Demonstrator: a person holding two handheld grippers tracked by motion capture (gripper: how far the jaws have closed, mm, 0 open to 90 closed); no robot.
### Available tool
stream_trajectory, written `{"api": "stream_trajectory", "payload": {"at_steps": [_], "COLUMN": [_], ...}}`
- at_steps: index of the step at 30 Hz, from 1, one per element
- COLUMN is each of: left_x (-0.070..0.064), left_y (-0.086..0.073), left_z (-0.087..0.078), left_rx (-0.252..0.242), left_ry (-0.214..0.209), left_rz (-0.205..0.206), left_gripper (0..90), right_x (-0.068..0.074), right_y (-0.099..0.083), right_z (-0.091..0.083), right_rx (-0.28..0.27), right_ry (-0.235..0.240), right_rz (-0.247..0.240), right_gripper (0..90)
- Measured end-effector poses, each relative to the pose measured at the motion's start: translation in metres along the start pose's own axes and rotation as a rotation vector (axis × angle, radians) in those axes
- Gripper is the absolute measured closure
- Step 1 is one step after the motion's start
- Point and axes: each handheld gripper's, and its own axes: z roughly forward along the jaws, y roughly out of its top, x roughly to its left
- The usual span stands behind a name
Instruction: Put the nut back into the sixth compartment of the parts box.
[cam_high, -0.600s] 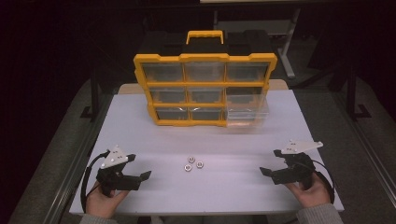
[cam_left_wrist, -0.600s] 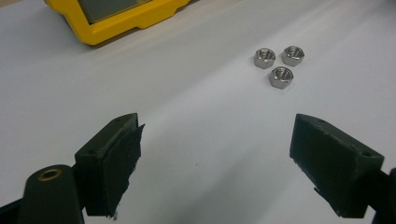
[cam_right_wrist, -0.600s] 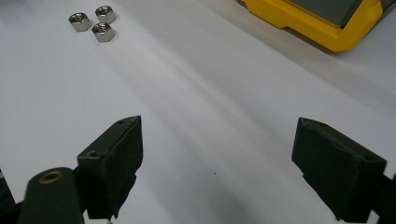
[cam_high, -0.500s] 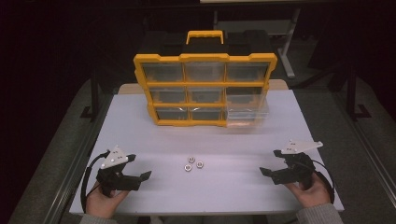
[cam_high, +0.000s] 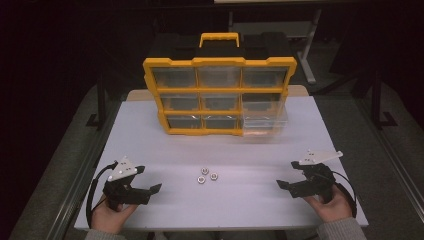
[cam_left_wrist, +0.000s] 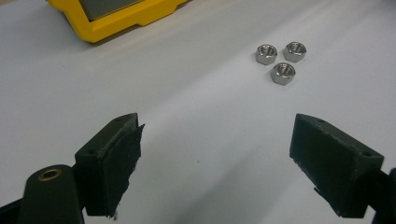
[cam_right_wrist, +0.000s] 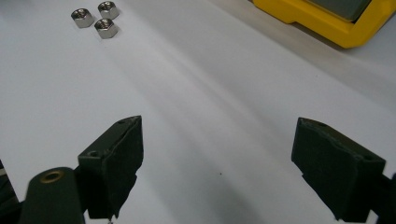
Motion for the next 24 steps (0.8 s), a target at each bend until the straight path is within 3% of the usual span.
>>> {"api": "stream_trajectory", "payload": {"at_steps": [8, 20, 24], "left_x": [0.0, -0.002, -0.001], "left_y": [0.001, 0.003, 0.002], "left_z": [0.001, 0.004, 0.002], "left_rx": [-0.002, 0.014, 0.012], "left_ry": [0.004, -0.003, -0.002], "left_rz": [0.013, 0.035, 0.024], "left_gripper": [16.0, 16.0, 16.0], "right_x": [0.001, 0.017, 0.024], "right_y": [0.004, 0.029, 0.04], "right_z": [0.001, 0.015, 0.022], "right_rx": [0.009, 0.062, 0.074], "right_ry": [0.007, 0.063, 0.077], "right_rz": [-0.009, -0.039, -0.071], "right_gripper": [16.1, 18.2, 18.8]}}
